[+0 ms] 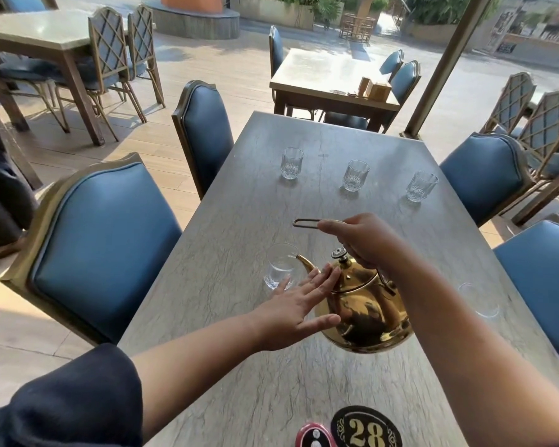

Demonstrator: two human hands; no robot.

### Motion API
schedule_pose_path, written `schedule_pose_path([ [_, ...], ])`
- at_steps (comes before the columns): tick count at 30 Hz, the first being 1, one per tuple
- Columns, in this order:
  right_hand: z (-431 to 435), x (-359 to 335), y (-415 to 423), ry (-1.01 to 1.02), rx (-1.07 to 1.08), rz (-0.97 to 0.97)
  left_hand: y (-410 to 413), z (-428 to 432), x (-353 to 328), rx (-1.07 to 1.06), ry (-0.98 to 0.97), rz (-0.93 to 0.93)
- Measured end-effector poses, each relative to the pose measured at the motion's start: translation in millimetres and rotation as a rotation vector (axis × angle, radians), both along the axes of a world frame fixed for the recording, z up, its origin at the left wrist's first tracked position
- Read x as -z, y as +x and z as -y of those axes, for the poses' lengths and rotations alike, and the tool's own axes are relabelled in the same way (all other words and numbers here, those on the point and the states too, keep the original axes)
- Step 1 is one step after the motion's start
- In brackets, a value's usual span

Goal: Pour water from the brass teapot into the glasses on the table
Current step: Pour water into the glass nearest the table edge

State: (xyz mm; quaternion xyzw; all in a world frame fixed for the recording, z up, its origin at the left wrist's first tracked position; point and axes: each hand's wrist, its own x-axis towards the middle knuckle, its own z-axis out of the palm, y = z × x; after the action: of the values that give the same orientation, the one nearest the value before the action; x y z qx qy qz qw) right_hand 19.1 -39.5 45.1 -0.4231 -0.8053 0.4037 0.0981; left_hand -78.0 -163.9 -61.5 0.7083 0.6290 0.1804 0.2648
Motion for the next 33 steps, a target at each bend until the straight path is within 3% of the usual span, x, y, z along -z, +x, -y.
schedule_pose_path([
  [33,20,12,10,-0.004,0.085,-0.111,-8,11,-1,0.080,-0.014,-0.078],
])
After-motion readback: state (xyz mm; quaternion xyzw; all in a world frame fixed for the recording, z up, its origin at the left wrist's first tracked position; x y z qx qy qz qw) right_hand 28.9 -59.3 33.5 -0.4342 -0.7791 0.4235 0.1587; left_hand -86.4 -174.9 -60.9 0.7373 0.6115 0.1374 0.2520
